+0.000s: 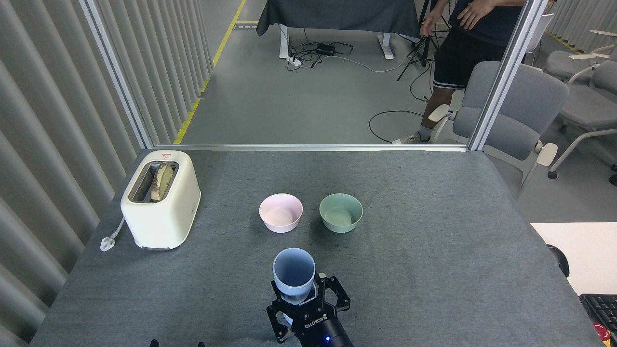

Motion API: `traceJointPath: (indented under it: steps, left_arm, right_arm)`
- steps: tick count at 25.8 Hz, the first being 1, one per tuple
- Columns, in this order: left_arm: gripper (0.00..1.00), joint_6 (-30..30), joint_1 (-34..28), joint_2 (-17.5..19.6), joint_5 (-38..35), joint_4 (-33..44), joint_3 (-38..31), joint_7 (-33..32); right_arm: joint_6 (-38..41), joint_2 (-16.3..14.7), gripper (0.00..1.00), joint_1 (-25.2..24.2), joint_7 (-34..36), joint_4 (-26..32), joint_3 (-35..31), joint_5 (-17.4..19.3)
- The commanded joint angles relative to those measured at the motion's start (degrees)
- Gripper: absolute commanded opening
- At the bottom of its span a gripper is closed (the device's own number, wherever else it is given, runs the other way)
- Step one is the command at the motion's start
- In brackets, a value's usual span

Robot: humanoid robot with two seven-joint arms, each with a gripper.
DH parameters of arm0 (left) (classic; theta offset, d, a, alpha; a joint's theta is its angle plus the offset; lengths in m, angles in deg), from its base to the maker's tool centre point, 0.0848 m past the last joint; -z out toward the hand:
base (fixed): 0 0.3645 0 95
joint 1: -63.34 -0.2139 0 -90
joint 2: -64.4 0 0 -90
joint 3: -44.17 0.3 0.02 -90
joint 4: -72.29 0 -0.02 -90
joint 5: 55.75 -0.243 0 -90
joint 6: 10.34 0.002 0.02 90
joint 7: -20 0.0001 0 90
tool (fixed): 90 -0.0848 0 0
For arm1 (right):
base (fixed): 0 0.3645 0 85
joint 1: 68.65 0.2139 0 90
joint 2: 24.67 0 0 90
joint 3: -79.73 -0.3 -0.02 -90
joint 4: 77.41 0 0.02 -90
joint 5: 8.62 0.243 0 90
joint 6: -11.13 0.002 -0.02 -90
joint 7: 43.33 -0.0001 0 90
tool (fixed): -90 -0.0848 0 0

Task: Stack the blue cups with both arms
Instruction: 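Lower the held cup into the first blue cup with the right gripper, then open the right gripper to release the stacked cup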

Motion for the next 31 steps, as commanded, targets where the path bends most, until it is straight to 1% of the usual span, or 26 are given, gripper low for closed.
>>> traceJointPath:
  steps: [1, 6, 12, 14, 15, 16, 18, 19, 22, 25, 26, 30, 31]
  left_arm:
    - [1.00, -0.01, 0.00, 0.00, 0.00, 0.00, 0.00, 0.00]
    - [1.00, -0.01, 0.00, -0.09, 0.09, 0.00, 0.00, 0.00]
    - [1.00, -0.01, 0.00, -0.09, 0.09, -0.18, 0.00, 0.00]
    - [1.00, -0.01, -0.09, 0.00, 0.09, -0.18, -0.09, 0.00]
    - [1.00, -0.01, -0.17, 0.00, 0.09, -0.18, -0.09, 0.00]
    - [1.00, -0.01, -0.18, 0.00, 0.09, -0.18, -0.09, 0.00]
    - [1.00, -0.01, -0.18, 0.00, 0.09, -0.18, -0.09, 0.00]
    - [1.00, -0.01, -0.18, 0.00, 0.09, -0.18, -0.09, 0.00]
    - [1.00, -0.01, -0.18, 0.00, 0.09, -0.18, -0.09, 0.00]
    - [1.00, -0.01, -0.18, 0.00, 0.09, -0.09, -0.09, 0.00]
    - [1.00, -0.01, -0.26, 0.00, 0.09, -0.09, -0.09, 0.00]
    - [1.00, -0.01, -0.44, 0.00, 0.00, 0.00, -0.09, 0.00]
    - [1.00, -0.01, -0.44, 0.00, 0.00, 0.09, -0.09, 0.00]
  right_arm:
    - [-0.06, -0.59, 0.55, -0.35, 0.30, 0.01, -0.07, 0.03]
    - [-0.23, -0.77, 0.55, -0.35, 0.39, -0.69, -0.16, 0.12]
    - [-1.02, -0.59, 0.57, 0.88, 0.83, -5.26, -0.16, 0.12]
    - [-1.20, -0.59, 0.59, 0.88, 1.01, -6.23, -0.51, 0.38]
    - [-1.20, -0.59, 0.62, 0.79, 1.01, -6.32, -0.77, 0.65]
    - [-1.29, -0.50, 0.70, 0.79, 1.01, -6.32, -0.86, 0.82]
    - [-1.38, -0.42, 0.99, 0.79, 0.83, -6.32, -1.48, 1.00]
    - [-1.55, -0.42, 1.00, 0.79, 1.00, -6.14, -1.56, 1.00]
    - [-1.20, -0.33, 1.00, 0.71, 2.15, -4.12, -1.56, 1.00]
    - [-0.67, -0.24, 1.00, 0.53, 8.74, 0.80, -1.21, 1.00]
    - [-0.23, -0.06, 1.00, 0.53, 9.88, 2.56, -1.30, 1.00]
    - [0.47, 0.29, 1.00, 1.15, 10.23, 7.39, -1.83, 1.17]
    - [0.21, -0.06, 1.00, 1.41, 10.15, 8.01, -2.27, 1.79]
